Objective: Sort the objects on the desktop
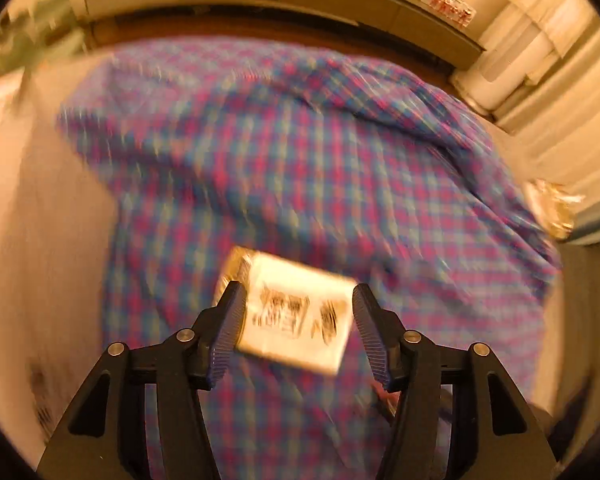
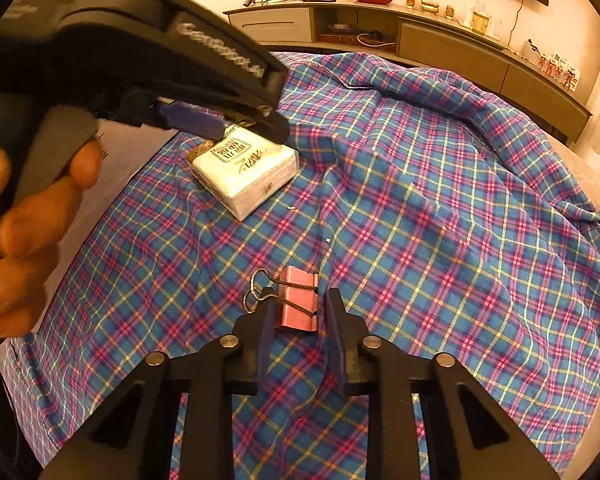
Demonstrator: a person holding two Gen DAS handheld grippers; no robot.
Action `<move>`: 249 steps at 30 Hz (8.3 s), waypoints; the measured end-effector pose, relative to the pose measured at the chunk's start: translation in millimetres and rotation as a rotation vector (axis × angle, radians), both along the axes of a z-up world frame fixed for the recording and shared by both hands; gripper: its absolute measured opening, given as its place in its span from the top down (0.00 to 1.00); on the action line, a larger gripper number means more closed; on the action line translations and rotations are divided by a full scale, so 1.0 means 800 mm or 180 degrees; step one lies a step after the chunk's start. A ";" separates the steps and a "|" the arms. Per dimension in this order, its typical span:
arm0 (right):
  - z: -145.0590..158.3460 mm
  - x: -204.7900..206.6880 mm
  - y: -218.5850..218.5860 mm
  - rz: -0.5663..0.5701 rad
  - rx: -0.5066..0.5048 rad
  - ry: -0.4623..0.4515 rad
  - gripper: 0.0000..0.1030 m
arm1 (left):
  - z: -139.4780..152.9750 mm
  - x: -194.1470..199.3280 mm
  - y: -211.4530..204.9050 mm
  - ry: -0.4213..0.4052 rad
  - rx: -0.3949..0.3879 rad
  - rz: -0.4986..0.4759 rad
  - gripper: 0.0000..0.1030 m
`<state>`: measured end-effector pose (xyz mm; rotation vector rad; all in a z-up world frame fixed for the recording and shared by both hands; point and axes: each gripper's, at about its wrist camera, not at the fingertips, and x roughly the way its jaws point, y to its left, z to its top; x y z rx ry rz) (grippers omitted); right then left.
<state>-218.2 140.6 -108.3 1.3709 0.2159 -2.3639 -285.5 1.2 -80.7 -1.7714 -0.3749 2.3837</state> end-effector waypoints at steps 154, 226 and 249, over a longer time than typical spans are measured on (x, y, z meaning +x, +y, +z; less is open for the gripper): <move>0.032 0.026 0.234 -0.1293 -0.1673 -0.0307 0.72 | 0.012 0.098 0.103 0.0720 0.0057 -0.1103 0.65; 0.128 0.212 -0.064 -0.0099 -0.0238 0.0565 0.47 | 0.137 0.309 -0.110 0.1392 0.0268 -0.0477 0.66; 0.163 0.197 -0.208 0.0484 -0.0091 0.0686 0.47 | 0.136 0.311 -0.253 0.1551 0.0090 0.0096 0.66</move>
